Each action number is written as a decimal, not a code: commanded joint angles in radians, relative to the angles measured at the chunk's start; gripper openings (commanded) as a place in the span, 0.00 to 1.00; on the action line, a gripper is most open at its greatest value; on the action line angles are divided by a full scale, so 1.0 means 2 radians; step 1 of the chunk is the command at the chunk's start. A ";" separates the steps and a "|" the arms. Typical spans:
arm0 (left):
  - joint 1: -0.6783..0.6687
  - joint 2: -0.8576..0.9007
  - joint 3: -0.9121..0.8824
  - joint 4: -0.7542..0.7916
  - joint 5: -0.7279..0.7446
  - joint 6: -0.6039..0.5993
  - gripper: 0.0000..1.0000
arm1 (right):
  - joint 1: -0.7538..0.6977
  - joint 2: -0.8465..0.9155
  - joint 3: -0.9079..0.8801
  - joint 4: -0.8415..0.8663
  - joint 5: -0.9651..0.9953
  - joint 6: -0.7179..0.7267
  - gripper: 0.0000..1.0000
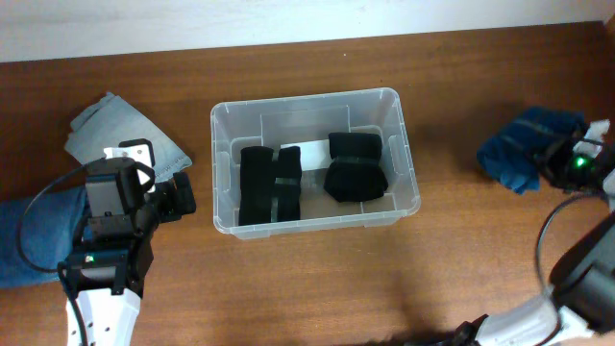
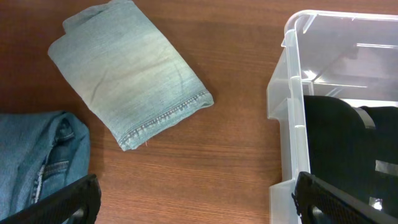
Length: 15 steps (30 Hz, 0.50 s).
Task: Pack container
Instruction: 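Grasp the teal taped bundle with the right gripper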
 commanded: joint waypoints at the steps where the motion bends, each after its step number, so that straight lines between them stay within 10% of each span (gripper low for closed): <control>1: -0.002 0.001 0.010 0.001 -0.007 -0.003 0.99 | 0.045 -0.143 0.071 -0.035 -0.029 -0.047 0.08; 15: -0.002 0.001 0.010 0.000 -0.007 -0.003 0.99 | 0.377 -0.219 0.085 -0.101 0.055 -0.005 0.04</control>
